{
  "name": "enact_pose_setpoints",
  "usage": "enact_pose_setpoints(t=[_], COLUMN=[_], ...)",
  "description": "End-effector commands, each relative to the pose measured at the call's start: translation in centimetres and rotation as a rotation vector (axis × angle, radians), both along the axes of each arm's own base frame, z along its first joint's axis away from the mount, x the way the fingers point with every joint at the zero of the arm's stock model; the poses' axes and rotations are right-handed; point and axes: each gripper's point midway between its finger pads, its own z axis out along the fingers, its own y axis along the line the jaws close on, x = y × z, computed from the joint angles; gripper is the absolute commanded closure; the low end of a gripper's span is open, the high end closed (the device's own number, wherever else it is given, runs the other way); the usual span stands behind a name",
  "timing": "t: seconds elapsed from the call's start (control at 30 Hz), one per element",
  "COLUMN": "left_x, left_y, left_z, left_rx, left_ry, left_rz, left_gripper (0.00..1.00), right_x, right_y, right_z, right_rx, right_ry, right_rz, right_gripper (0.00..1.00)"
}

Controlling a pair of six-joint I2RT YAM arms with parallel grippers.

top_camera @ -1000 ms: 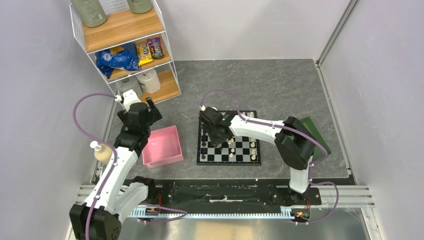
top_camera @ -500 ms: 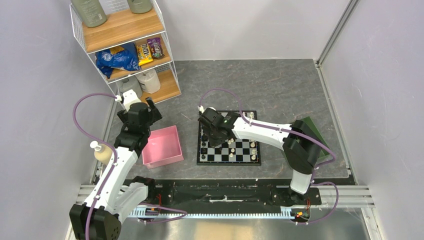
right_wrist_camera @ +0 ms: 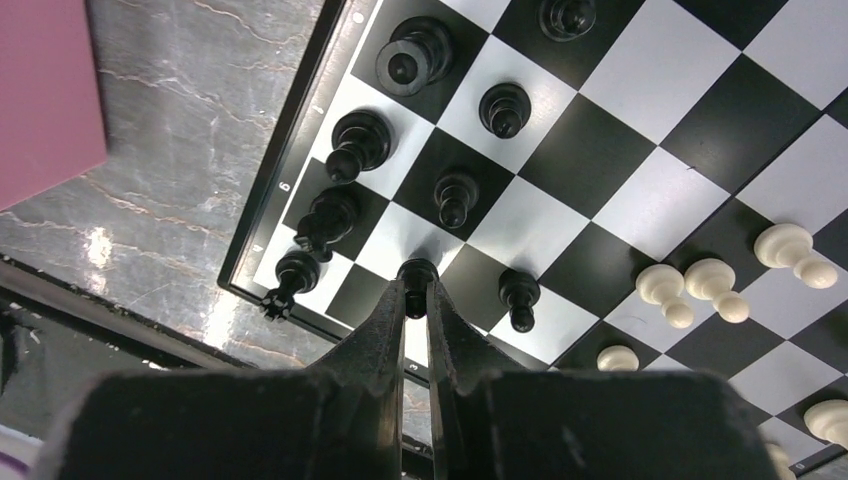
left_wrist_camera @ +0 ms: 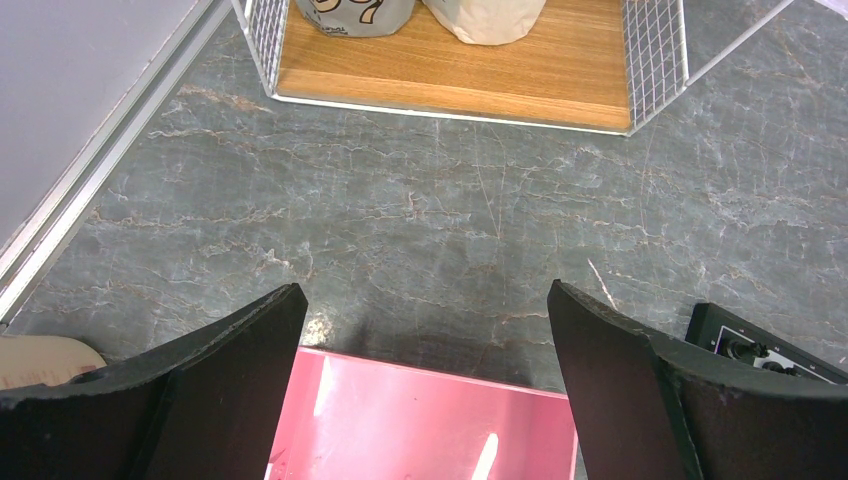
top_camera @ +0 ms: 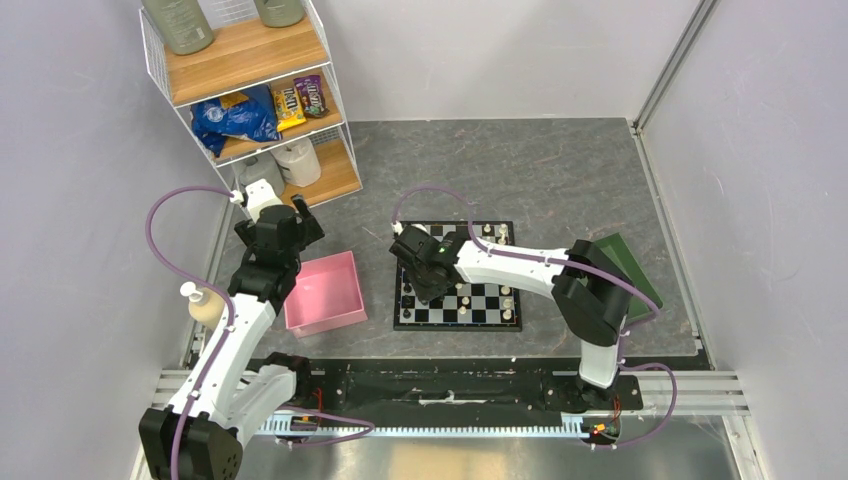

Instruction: Set up the chess pieces on the board

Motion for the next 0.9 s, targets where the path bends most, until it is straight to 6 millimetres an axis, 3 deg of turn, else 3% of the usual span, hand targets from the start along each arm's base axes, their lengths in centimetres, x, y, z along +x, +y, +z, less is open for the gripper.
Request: enact_pose_setpoints(t=[0.0,0.47,0.7,0.87], left_x=[0.2,0.1,0.0,0.1], left_y=[0.5,0.6,0.6,0.5], left_z=[1.0,0.8,0.8,0.7], left_rx=[0.022,0.026,0.027,0.024], left_ry=[-0.031,-0.026,-0.026,-0.026], left_rz=[0.007,0.012,0.012,0.010], left_gripper=[0.00,0.00,0.00,0.00], right_x=[0.6,0.4,0.4,0.3], right_y=[1.0,1.8,1.4,1.6], right_z=[0.4,-0.3,-0.2,1.5], right_rx=[0.019,0.049,0.042,0.081], right_ry=[-0.020,0.001,-0.002,-0.016], right_rz=[-0.016,-0.014,-0.021,-0.017], right_gripper=[0.85,0.82,0.72,0.65])
